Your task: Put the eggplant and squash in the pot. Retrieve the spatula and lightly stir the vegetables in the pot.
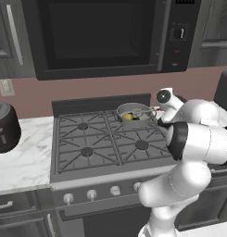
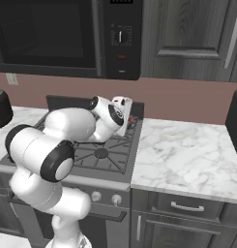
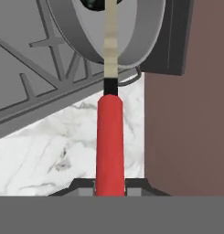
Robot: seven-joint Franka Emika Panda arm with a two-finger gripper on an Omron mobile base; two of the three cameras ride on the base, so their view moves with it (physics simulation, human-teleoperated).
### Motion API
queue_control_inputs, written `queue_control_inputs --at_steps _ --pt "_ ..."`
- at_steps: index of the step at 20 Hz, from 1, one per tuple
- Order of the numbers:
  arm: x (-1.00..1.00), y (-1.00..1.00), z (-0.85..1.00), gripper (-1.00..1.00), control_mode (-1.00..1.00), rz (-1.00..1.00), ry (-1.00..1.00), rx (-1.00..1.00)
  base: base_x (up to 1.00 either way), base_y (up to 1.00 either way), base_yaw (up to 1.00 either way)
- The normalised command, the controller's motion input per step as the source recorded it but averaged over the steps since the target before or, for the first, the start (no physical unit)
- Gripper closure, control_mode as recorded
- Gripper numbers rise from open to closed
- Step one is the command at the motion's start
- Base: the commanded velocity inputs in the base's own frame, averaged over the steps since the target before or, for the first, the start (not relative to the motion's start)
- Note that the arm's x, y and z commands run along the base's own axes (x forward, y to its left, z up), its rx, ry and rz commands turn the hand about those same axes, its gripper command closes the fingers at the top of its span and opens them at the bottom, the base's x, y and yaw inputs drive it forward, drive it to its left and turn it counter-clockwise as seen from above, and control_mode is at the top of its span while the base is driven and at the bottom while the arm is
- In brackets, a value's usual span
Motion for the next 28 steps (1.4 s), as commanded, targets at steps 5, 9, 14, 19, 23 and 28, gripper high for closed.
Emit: queue_control_inputs --at_steps 5,9,14,19,23,28 --pt "0.41 0.00 -0.01 1.00 -1.00 0.00 0.03 -0.06 0.00 0.00 0.00" --pt "0.46 0.00 0.00 1.00 -1.00 0.00 0.03 -0.07 0.00 0.00 0.00" --pt "0.12 0.00 -0.07 1.00 -1.00 0.00 0.01 -0.03 0.00 0.00 0.00" --pt "0.03 0.02 -0.20 1.00 -1.00 0.01 0.00 -0.05 0.00 0.00 0.00" --pt "0.00 0.02 -0.03 1.00 -1.00 0.00 0.00 -0.11 0.00 0.00 0.00" --pt "0.00 -0.08 0.00 1.00 -1.00 0.00 0.00 -0.08 0.00 0.00 0.00"
